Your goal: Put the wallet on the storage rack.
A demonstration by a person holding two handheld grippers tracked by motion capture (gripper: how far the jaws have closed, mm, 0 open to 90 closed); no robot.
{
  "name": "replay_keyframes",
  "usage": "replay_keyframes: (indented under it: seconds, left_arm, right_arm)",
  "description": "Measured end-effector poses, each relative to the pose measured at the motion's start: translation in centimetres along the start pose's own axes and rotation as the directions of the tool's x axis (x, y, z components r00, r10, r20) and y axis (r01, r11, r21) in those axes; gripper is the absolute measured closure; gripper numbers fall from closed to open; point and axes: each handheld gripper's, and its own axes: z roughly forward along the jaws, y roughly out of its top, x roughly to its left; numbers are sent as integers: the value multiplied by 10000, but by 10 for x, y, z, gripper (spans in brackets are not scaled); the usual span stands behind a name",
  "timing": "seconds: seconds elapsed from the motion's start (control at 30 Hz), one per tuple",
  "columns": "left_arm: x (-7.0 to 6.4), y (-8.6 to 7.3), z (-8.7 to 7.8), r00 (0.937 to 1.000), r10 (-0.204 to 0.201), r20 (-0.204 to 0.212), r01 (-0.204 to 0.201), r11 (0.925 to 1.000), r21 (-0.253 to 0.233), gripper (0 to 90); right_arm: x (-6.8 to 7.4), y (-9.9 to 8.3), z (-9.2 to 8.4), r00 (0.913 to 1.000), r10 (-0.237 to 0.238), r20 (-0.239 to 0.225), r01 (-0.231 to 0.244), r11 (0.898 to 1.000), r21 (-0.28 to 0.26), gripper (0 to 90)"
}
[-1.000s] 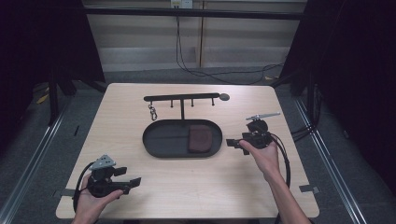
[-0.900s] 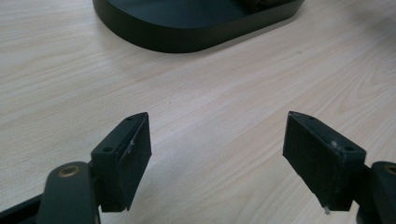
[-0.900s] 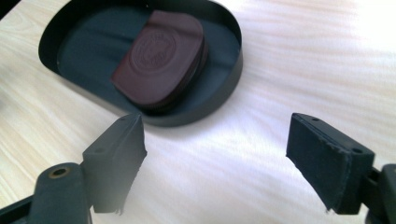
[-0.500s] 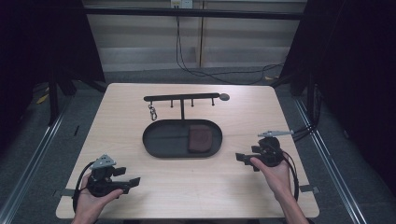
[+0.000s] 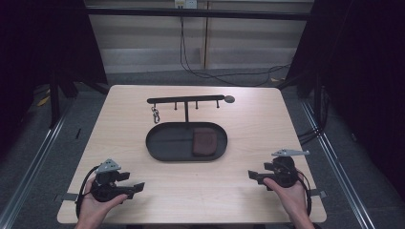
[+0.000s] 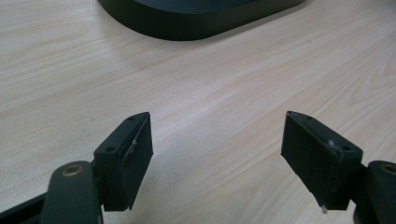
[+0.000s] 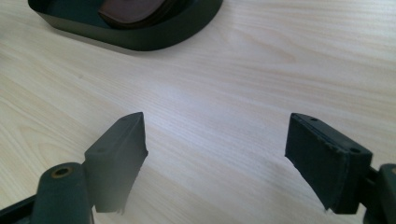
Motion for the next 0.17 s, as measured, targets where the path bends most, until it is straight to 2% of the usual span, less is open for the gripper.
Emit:
replay_keyframes:
  seconds: [0.07, 0.17]
  left_arm:
    - [0, 0, 0, 9999, -145, -3, 145, 9998, -102, 250]
    - [0, 0, 0, 10000, -49, 8, 49, 10000, -71, 250]
  right_arm:
    - [-4, -6, 1, 9999, 108, 46, -107, 9999, -23, 196]
    - [-7, -11, 3, 9996, 180, 198, -182, 9998, 94, 189]
